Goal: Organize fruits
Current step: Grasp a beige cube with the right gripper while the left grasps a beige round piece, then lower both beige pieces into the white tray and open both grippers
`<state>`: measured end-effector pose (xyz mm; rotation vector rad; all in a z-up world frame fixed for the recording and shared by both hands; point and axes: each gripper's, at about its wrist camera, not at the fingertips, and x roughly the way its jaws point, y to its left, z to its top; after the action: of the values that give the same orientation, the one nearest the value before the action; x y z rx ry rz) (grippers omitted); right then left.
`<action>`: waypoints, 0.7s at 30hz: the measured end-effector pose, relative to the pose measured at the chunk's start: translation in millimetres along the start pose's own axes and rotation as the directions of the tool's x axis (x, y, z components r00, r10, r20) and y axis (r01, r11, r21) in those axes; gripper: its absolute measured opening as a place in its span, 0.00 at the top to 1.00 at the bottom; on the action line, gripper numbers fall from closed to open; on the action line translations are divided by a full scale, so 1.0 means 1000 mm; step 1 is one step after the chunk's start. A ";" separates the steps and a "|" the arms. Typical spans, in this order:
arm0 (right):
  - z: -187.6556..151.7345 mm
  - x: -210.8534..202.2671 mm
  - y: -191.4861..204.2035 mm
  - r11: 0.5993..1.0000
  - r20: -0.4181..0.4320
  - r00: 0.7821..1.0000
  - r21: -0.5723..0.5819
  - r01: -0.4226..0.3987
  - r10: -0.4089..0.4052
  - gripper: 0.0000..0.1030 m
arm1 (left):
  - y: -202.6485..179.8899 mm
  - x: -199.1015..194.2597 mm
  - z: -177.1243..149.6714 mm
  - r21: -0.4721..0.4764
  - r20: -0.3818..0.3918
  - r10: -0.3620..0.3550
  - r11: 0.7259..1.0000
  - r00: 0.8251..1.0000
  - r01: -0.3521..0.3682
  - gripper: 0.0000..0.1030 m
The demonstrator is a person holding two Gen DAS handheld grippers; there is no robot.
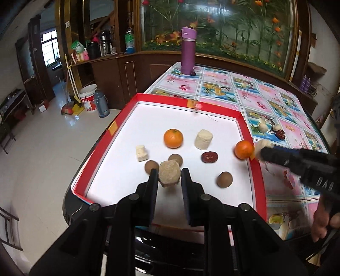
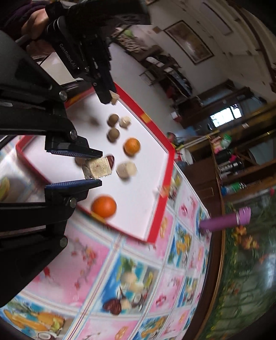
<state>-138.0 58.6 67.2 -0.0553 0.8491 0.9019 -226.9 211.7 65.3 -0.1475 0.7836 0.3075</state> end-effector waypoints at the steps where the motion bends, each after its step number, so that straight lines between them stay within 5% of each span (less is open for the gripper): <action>1: 0.000 0.004 0.003 1.000 -0.007 1.000 -0.010 0.007 -0.007 0.83 | 0.001 0.000 -0.002 -0.003 0.002 -0.004 1.000 1.000 0.004 0.77; 8: 0.004 0.035 0.002 0.999 -0.059 0.997 0.003 0.053 -0.053 0.83 | 0.003 0.014 -0.007 -0.016 -0.028 -0.055 0.998 0.998 0.054 0.77; 21: 0.000 0.053 0.003 0.997 -0.110 0.991 0.013 0.082 -0.081 0.83 | 0.006 0.045 -0.004 -0.039 -0.100 -0.035 0.999 0.994 0.031 0.77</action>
<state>-122.9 96.3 32.5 -0.1246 0.9503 0.8203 -201.7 226.1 30.7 -0.2126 0.8751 0.2856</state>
